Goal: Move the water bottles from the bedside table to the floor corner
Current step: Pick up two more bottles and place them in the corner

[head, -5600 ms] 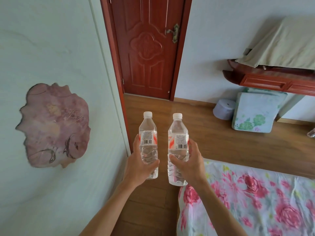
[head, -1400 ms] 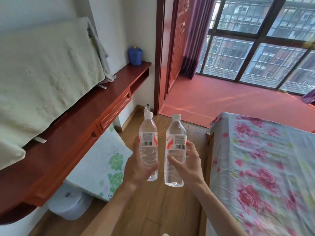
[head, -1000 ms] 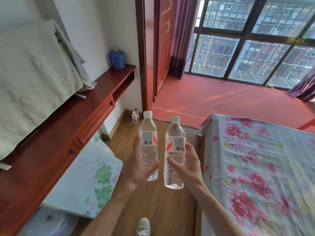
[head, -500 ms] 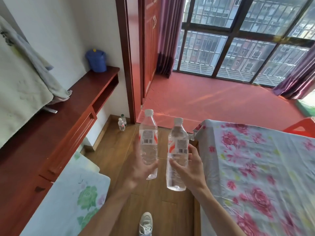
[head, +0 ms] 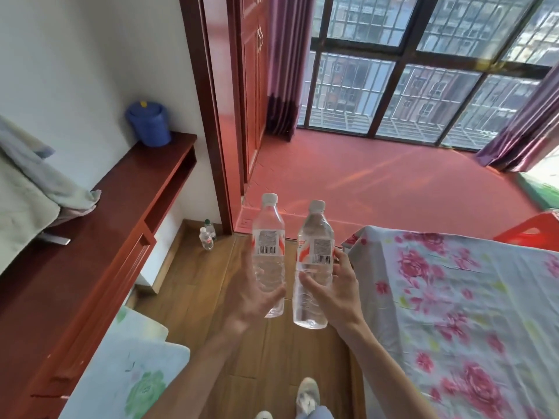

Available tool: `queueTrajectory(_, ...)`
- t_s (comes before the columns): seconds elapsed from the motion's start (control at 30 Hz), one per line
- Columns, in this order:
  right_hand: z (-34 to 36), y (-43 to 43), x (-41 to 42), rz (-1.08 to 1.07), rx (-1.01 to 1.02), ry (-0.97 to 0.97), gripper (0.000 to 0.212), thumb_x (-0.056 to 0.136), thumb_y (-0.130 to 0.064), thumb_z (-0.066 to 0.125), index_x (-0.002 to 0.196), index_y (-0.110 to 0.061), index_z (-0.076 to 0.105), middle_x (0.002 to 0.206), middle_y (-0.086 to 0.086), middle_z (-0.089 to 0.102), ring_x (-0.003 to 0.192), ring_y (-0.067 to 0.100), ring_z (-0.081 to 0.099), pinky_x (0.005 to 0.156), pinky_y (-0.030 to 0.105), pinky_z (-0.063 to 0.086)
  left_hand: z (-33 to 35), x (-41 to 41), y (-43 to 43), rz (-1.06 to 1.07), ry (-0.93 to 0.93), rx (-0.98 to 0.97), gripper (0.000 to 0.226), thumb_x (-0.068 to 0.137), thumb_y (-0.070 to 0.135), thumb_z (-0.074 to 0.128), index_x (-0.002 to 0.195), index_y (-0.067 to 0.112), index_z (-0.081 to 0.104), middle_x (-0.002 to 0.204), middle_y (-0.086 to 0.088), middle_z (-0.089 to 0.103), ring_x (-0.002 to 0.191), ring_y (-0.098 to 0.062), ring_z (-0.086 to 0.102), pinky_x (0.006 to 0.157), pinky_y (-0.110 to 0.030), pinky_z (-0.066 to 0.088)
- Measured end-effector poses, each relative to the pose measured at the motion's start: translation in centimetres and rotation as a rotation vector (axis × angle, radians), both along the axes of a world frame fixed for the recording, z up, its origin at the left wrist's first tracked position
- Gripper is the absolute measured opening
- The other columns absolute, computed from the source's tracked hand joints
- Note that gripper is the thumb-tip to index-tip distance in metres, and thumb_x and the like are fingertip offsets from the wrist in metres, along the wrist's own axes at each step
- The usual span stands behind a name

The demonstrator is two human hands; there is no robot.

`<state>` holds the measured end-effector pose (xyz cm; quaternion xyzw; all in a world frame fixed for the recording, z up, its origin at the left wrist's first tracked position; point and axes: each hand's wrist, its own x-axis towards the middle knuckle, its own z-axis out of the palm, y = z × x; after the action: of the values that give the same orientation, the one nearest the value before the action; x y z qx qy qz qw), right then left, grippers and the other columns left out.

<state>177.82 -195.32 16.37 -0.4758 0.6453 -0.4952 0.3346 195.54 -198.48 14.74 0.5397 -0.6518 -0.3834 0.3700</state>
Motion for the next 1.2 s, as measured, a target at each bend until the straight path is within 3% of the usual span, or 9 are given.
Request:
queueTrajectory(0.23,-0.6,-6.6,-1.5,0.008,0.01,-0.009,0.068,0.072,-0.016,0.086,0.129,-0.013,0.05,0.097,-0.004,0.074,0.083,0.008,0.074,0.08,0.039,0.061,0.1,-1.4,-5.7,0.016,0.03,-0.002,0.12,0.057,0.064,0.081,0.148,0.046,0.005,0.135,0.006,0.056,0.098,-0.006,0.067,0.073,-0.029,0.061)
queueTrajectory(0.33,-0.8,-10.0,-2.5,0.036,0.008,-0.017,0.067,0.072,-0.016,0.086,0.129,-0.015,0.05,0.098,-0.004,0.074,0.084,0.008,0.074,0.08,0.041,0.061,0.0,-2.2,-8.7,0.034,0.036,0.006,0.123,0.055,0.069,0.08,0.15,0.045,0.004,0.138,0.007,0.054,0.102,-0.008,0.067,0.076,-0.035,0.061)
queueTrajectory(0.4,-0.9,-12.3,-3.2,0.052,0.007,0.002,0.068,0.072,-0.016,0.086,0.13,-0.014,0.049,0.099,-0.006,0.074,0.084,0.004,0.073,0.08,0.035,0.061,-0.3,-3.0,-10.7,0.06,0.025,0.025,0.123,0.057,0.067,0.081,0.15,0.045,0.004,0.139,0.006,0.053,0.104,-0.01,0.067,0.076,-0.04,0.061)
queueTrajectory(0.47,-0.9,-14.5,-4.0,0.07,0.008,0.021,0.068,0.072,-0.018,0.086,0.13,-0.015,0.049,0.099,-0.008,0.073,0.082,0.001,0.072,0.078,0.03,0.061,-0.6,-3.7,-12.7,0.088,0.003,0.042,0.122,0.057,0.068,0.08,0.15,0.044,0.004,0.137,0.005,0.055,0.104,-0.012,0.066,0.075,-0.041,0.061)
queueTrajectory(0.67,-1.0,-20.9,-6.5,0.13,0.034,0.008,0.069,0.073,-0.024,0.085,0.131,-0.02,0.048,0.098,-0.012,0.072,0.084,0.0,0.071,0.078,0.032,0.061,-1.4,-6.2,-18.3,0.157,-0.012,0.073,0.119,0.059,0.065,0.081,0.149,0.046,0.005,0.138,0.003,0.055,0.109,-0.018,0.065,0.072,-0.042,0.061)
queueTrajectory(0.77,-0.8,-23.9,-7.5,0.155,0.047,-0.023,0.075,0.066,-0.038,0.084,0.13,-0.022,0.048,0.1,-0.01,0.072,0.086,0.001,0.071,0.082,0.037,0.06,-1.4,-7.3,-20.5,0.196,-0.013,0.066,0.116,0.065,0.059,0.081,0.149,0.045,0.002,0.137,0.004,0.055,0.102,-0.01,0.063,0.07,-0.034,0.061)
queueTrajectory(0.87,-1.2,-26.5,-8.3,0.17,0.057,-0.042,0.08,0.06,-0.048,0.079,0.13,-0.023,0.049,0.102,-0.007,0.073,0.088,0.005,0.071,0.083,0.042,0.059,-1.4,-8.1,-22.6,0.205,0.014,0.069,0.114,0.066,0.059,0.079,0.148,0.046,0.001,0.139,0.002,0.053,0.103,-0.012,0.063,0.071,-0.036,0.062)
queueTrajectory(1.07,-2.2,-31.4,-8.6,0.218,0.076,-0.026,0.069,0.071,-0.014,0.085,0.129,-0.02,0.048,0.104,-0.002,0.072,0.086,0.009,0.073,0.079,0.04,0.061,-1.7,-8.0,-26.1,0.236,0.036,0.099,0.119,0.061,0.068,0.076,0.149,0.045,0.0,0.141,0.004,0.05,0.105,-0.005,0.057,0.073,-0.035,0.061)
queueTrajectory(1.2,-2.9,-34.4,-7.9,0.272,0.091,-0.028,0.067,0.073,-0.011,0.083,0.13,-0.017,0.047,0.107,0.0,0.071,0.085,0.009,0.073,0.076,0.034,0.062,-2.3,-7.5,-28.7,0.265,0.075,0.104,0.122,0.059,0.07,0.076,0.15,0.043,-0.001,0.134,0.011,0.052,0.101,-0.008,0.065,0.074,-0.037,0.061)
